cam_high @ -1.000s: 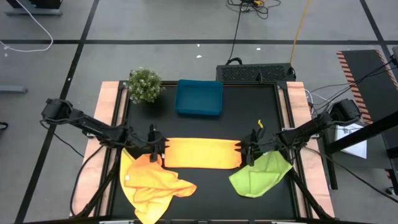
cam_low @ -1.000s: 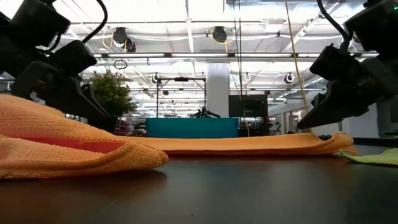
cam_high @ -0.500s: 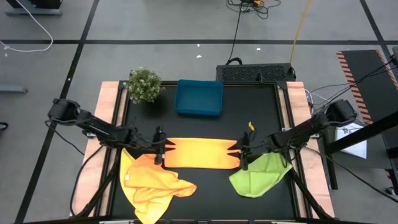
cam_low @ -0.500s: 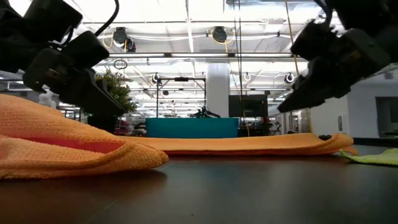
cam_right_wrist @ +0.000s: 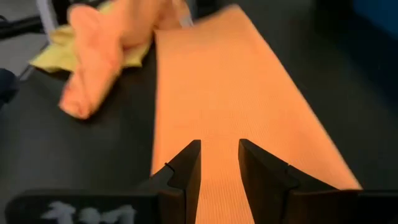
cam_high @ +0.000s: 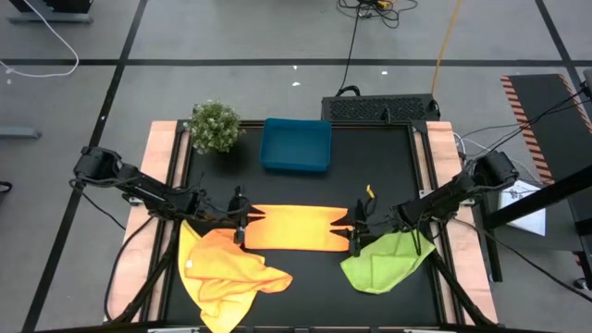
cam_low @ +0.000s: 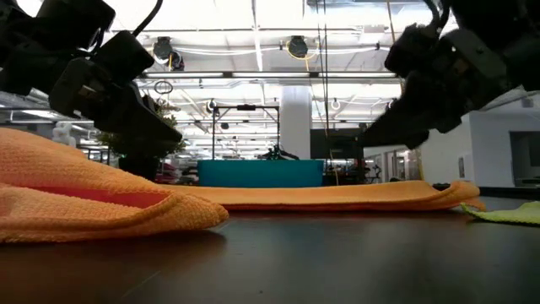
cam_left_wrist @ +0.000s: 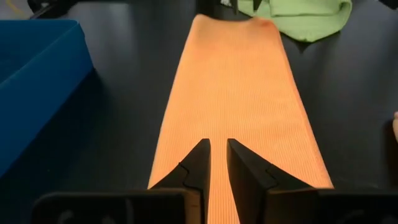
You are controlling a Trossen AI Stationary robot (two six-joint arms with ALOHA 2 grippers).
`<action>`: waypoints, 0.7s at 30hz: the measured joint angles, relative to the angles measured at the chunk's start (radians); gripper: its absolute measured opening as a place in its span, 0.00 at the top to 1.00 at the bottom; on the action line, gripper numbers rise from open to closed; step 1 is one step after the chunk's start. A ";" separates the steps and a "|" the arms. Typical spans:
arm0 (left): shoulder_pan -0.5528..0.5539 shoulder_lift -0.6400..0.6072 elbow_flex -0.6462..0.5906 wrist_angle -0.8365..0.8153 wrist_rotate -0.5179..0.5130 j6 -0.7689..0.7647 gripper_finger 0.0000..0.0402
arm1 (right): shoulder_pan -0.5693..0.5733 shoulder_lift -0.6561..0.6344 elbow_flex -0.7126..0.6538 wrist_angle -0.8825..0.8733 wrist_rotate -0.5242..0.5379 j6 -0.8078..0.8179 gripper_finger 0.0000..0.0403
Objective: Fold microfiber towels
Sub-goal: Fold the right orange microfiber towel
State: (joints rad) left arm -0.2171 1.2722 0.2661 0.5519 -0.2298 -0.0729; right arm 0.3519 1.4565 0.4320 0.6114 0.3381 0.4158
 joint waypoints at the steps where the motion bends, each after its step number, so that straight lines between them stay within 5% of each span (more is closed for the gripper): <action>1: 0.000 0.000 0.000 -0.005 0.000 0.000 0.87 | 0.000 0.002 0.000 0.021 0.000 -0.024 0.76; 8: 0.016 -0.002 0.000 0.015 0.016 -0.046 0.87 | -0.036 -0.009 0.000 0.067 0.017 -0.201 0.76; 21: 0.020 -0.011 0.000 -0.010 0.118 -0.032 0.87 | -0.078 -0.025 0.000 0.191 0.054 -0.218 0.76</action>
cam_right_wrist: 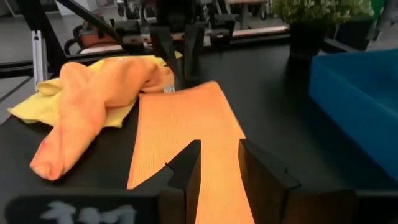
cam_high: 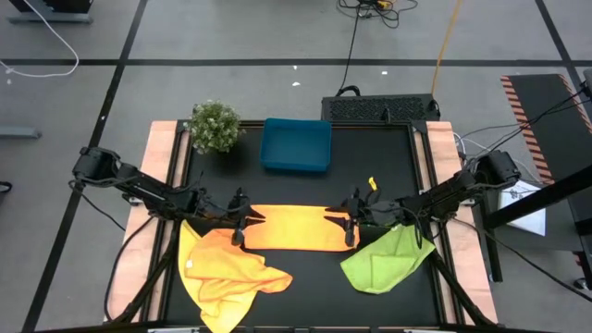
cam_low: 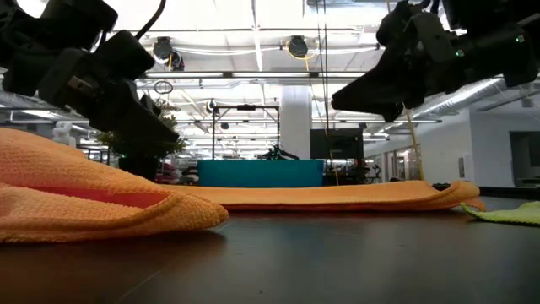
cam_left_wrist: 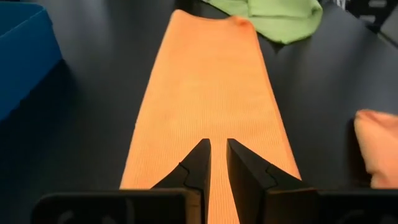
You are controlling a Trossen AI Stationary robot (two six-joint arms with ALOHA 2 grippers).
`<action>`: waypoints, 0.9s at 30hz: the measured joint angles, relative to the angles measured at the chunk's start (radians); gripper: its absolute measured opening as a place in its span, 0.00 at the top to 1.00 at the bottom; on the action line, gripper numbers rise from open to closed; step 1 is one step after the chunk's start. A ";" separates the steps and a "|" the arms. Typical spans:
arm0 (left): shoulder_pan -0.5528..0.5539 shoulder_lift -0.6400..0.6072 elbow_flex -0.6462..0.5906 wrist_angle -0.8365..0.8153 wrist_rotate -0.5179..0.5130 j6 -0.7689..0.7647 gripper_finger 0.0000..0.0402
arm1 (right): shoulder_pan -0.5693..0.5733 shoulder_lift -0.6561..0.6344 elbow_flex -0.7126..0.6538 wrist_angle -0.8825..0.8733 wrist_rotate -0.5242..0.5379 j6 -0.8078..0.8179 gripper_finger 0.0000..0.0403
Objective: Fold microfiber towels
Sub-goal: Fold the right orange microfiber towel
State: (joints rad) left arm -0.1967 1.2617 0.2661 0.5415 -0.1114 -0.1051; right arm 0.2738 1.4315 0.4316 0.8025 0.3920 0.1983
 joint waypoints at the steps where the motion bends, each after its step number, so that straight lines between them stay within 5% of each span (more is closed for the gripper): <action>1: 0.000 -0.001 0.000 -0.001 0.001 0.020 0.87 | 0.000 0.000 0.000 0.014 0.000 -0.018 0.76; 8: 0.035 -0.002 0.000 0.000 0.000 0.104 0.87 | -0.013 0.000 0.000 0.050 0.000 -0.130 0.76; 14: 0.082 -0.002 0.000 0.000 0.015 0.103 0.87 | -0.129 0.000 0.000 0.012 0.017 -0.020 0.76; 17: 0.108 -0.002 0.001 -0.027 0.051 0.103 0.87 | -0.199 0.000 0.006 -0.072 -0.112 0.018 0.76; 20: 0.144 -0.002 0.047 -0.163 0.109 0.079 0.87 | -0.233 0.000 0.059 -0.241 -0.210 0.082 0.76; 27: 0.168 0.008 0.243 -0.573 0.111 0.070 0.87 | -0.213 0.000 0.260 -0.661 -0.212 0.093 0.76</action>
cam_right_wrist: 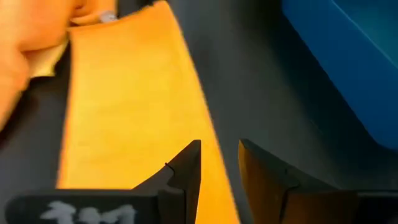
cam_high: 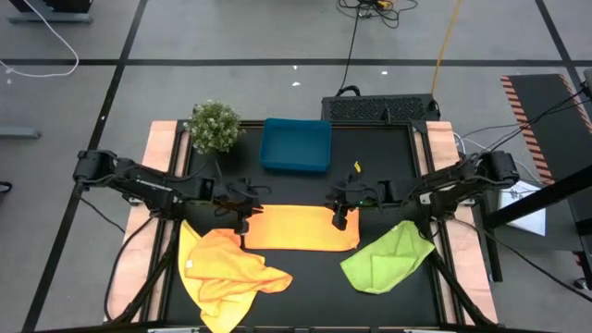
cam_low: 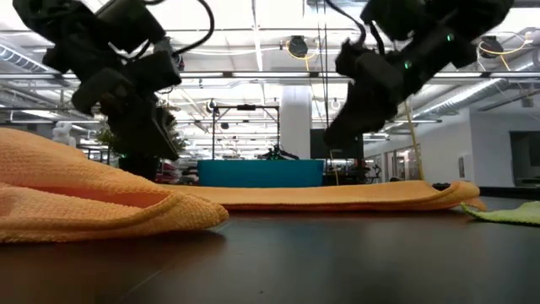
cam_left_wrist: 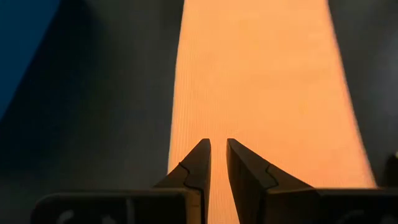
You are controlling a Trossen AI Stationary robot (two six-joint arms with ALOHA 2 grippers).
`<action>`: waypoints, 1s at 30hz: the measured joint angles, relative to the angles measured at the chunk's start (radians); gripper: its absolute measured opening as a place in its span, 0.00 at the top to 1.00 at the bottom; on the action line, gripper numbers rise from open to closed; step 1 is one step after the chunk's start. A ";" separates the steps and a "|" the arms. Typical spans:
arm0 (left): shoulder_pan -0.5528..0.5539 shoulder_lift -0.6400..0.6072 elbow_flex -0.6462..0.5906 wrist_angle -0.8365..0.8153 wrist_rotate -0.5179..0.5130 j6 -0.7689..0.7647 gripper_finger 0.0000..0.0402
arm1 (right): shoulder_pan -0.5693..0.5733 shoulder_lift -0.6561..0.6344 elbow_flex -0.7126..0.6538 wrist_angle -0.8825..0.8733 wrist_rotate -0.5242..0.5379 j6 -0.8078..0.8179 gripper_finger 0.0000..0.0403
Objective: Fold microfiber towels
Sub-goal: Fold the right orange microfiber towel
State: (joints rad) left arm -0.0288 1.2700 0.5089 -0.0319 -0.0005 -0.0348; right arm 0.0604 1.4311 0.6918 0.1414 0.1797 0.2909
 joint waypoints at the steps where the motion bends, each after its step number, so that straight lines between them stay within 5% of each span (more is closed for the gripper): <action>1: -0.006 0.000 0.008 0.003 0.000 0.000 0.87 | 0.011 0.000 0.014 -0.019 -0.005 -0.001 0.76; 6: -0.048 0.000 0.007 -0.008 -0.013 -0.014 0.87 | 0.055 0.000 0.029 -0.117 -0.102 0.106 0.76; 13: -0.134 0.000 0.002 -0.039 -0.114 -0.121 0.87 | 0.111 0.006 0.029 -0.312 0.004 0.370 0.76; 30: -0.422 0.000 -0.008 -0.003 -0.449 -0.347 0.87 | 0.206 0.249 0.034 -0.244 0.092 0.631 0.76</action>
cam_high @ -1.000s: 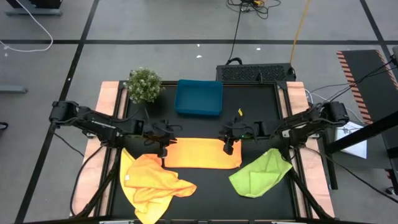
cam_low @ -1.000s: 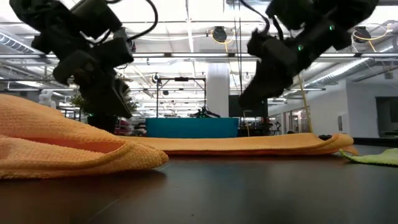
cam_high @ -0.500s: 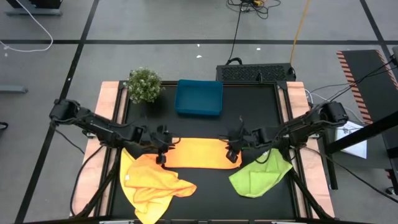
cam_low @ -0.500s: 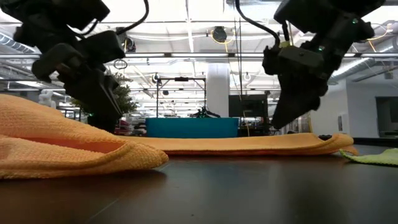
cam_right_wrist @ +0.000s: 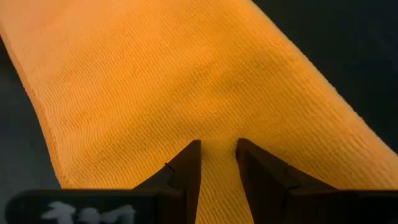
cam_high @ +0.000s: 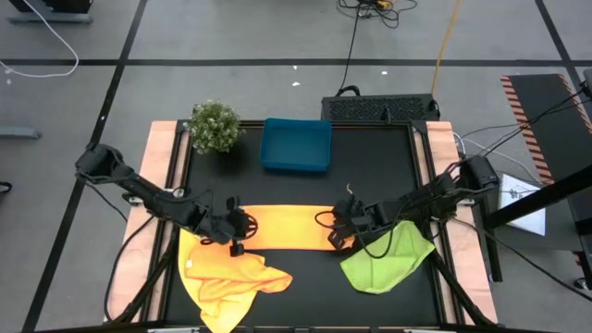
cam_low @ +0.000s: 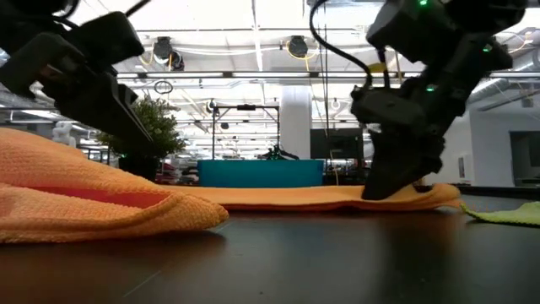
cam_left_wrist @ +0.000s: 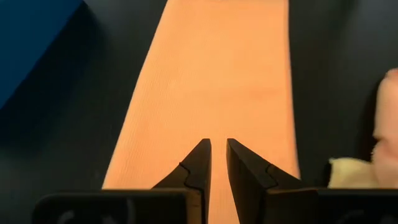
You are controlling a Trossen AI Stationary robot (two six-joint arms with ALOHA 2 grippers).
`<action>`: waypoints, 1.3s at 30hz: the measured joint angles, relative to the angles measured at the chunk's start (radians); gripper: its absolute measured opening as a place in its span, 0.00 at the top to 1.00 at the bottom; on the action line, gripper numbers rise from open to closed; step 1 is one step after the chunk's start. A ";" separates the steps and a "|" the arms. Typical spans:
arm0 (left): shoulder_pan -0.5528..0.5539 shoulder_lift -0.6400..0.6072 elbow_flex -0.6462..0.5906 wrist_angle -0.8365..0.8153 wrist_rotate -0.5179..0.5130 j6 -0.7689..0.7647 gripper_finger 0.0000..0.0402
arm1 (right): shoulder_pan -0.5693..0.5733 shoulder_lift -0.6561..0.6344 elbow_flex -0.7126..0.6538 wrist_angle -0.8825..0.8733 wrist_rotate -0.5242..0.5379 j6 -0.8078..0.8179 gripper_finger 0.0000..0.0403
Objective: Fold microfiber towels
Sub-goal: Fold the right orange microfiber towel
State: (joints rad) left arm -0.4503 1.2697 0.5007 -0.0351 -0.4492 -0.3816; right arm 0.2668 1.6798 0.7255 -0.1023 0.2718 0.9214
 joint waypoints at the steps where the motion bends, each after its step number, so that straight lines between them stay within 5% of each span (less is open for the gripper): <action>1: -0.014 0.000 0.000 0.005 -0.014 -0.016 0.87 | 0.000 0.012 0.000 0.001 0.007 0.006 0.76; 14: -0.149 0.000 0.000 0.087 -0.105 -0.089 0.87 | -0.133 0.050 0.002 -0.039 -0.068 0.017 0.76; 21: -0.148 0.000 0.000 0.091 -0.119 -0.088 0.87 | -0.216 0.024 0.000 -0.146 0.016 -0.075 0.76; 32: -0.113 0.000 -0.001 -0.008 -0.119 -0.110 0.87 | -0.107 -0.173 -0.013 -0.171 0.024 -0.106 0.76; 39: -0.132 0.064 -0.002 0.165 0.128 -0.097 0.87 | -0.022 -0.198 -0.010 -0.101 0.063 -0.125 0.76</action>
State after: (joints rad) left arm -0.5826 1.3334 0.4992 0.1300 -0.3216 -0.4784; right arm 0.2453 1.4815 0.7155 -0.2034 0.3346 0.7962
